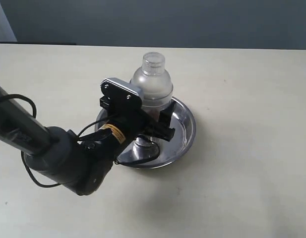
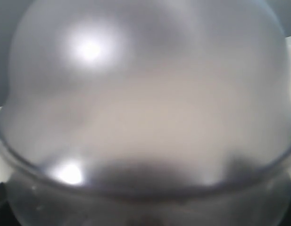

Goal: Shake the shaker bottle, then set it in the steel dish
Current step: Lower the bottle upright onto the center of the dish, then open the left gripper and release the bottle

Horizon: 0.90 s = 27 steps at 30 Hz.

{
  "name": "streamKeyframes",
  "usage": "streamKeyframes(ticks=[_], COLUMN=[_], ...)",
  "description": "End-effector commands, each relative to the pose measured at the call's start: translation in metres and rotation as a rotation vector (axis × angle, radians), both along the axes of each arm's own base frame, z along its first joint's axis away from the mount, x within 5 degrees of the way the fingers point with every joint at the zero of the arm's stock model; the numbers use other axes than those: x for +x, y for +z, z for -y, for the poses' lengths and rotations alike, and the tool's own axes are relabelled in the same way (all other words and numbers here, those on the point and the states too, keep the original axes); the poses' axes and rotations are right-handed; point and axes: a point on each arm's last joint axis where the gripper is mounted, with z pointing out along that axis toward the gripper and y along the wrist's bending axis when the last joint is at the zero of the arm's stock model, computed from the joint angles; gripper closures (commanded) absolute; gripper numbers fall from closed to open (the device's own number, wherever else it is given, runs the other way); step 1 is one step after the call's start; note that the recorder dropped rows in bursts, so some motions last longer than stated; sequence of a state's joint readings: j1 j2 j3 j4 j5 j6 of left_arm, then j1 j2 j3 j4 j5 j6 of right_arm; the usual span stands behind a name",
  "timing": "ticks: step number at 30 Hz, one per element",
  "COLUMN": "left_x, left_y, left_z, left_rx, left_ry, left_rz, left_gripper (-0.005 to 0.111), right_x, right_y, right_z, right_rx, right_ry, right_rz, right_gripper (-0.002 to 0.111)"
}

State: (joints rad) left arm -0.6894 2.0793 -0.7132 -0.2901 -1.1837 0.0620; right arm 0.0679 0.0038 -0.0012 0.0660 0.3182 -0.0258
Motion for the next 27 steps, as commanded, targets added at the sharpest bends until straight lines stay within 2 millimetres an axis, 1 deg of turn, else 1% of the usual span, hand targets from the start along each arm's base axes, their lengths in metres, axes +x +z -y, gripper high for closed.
streamKeyframes(ticks=[1,2,7,8,10,13,25,27], left_x=[0.0024,0.0025,0.0021,0.0021,0.0031,0.0043,0.0035,0.0034], left_y=[0.0030,0.0030,0.0031,0.0031,0.0028,0.0031,0.0034,0.0035], left_z=[-0.0025,-0.0026,-0.0016,-0.0016,-0.0044,-0.0078,-0.0054,-0.0050], left_rx=[-0.020,-0.021,-0.018,-0.018,-0.025,-0.035,-0.029,-0.028], left_ry=[0.039,0.041,0.029,0.029,0.062,0.103,0.074,0.070], left_rz=[0.030,0.030,0.032,0.032,0.026,0.020,0.026,0.026], left_gripper=[0.043,0.039,0.031,0.028,0.024,0.023,0.024,0.022], right_x=[0.0000,0.0000,0.0000,0.0000,0.0000,0.0000,0.0000,0.0000], right_y=[0.0009,0.0009,0.0009,0.0009,0.0009,0.0009,0.0009,0.0009], right_z=[0.0000,0.0000,0.0000,0.0000,0.0000,0.0000,0.0000,0.0000], right_rx=[0.000,0.000,0.000,0.000,0.000,0.000,0.000,0.000], right_ry=[0.001,0.001,0.001,0.001,0.001,0.001,0.001,0.001], right_rz=[0.015,0.015,0.015,0.015,0.015,0.015,0.015,0.015], right_gripper=[0.109,0.109,0.109,0.109,0.109,0.109,0.109,0.109])
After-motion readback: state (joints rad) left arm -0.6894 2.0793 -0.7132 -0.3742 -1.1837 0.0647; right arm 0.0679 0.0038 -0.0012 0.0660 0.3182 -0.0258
